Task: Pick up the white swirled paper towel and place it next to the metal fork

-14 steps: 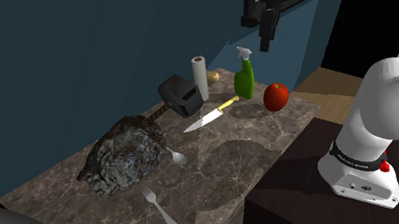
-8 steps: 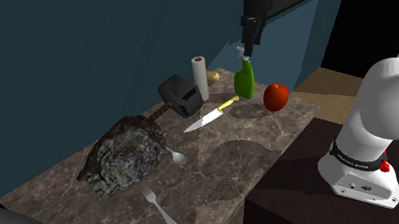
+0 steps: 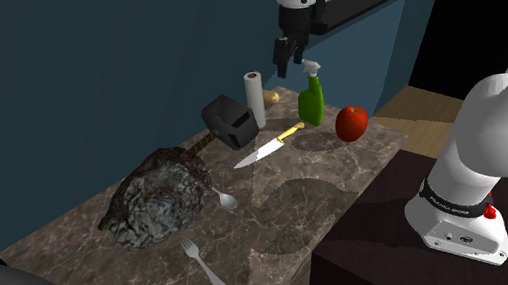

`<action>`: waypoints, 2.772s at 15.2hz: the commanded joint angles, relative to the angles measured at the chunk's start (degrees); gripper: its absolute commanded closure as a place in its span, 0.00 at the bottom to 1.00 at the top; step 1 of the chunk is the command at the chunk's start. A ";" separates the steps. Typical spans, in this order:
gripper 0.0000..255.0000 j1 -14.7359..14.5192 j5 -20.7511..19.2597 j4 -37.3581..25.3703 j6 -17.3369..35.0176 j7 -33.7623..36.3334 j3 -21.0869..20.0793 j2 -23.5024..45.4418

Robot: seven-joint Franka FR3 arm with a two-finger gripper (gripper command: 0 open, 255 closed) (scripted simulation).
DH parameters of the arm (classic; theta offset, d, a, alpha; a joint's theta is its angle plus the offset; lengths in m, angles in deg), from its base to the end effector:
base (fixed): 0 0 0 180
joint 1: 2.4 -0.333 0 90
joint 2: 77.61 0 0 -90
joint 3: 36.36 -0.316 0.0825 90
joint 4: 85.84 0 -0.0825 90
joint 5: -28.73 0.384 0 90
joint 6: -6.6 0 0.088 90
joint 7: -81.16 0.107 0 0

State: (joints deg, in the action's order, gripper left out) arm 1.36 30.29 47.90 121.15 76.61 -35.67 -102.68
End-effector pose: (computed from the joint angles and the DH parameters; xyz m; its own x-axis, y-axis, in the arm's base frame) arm 0.4283 -0.0321 0.5120 0.9945 -0.0086 0.1043 -0.0062 -0.9997 -0.0227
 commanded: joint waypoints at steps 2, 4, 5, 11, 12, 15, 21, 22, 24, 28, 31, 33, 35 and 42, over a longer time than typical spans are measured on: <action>0.00 0.78 -0.46 -2.63 4.62 1.32 0.16 5.86; 0.00 1.25 -0.77 -4.82 7.25 2.28 0.27 9.82; 0.00 1.47 -0.93 -6.02 8.46 2.76 0.35 11.80; 0.00 2.68 -1.84 -14.59 14.26 5.63 1.06 23.64; 0.00 2.86 -1.97 -16.25 14.99 6.09 1.22 25.61; 0.00 2.90 -1.97 -16.21 16.53 6.19 1.28 27.01; 0.00 2.92 -1.85 -15.11 20.28 6.11 1.30 29.64; 0.00 2.92 -1.85 -15.12 20.27 6.11 1.30 29.65; 0.00 2.92 -1.85 -15.12 20.27 6.11 1.30 29.65; 0.00 2.92 -1.85 -15.12 20.27 6.11 1.30 29.65; 1.00 2.92 -1.85 -15.09 20.28 6.11 1.30 29.64; 1.00 2.92 -1.86 -15.06 20.31 6.12 1.30 29.63; 1.00 2.91 -1.86 -15.05 20.33 6.14 1.29 29.64; 1.00 2.91 -1.90 -16.80 17.35 6.13 1.30 28.41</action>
State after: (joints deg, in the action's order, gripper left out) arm 4.29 28.41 31.45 139.12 82.70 -34.35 -74.01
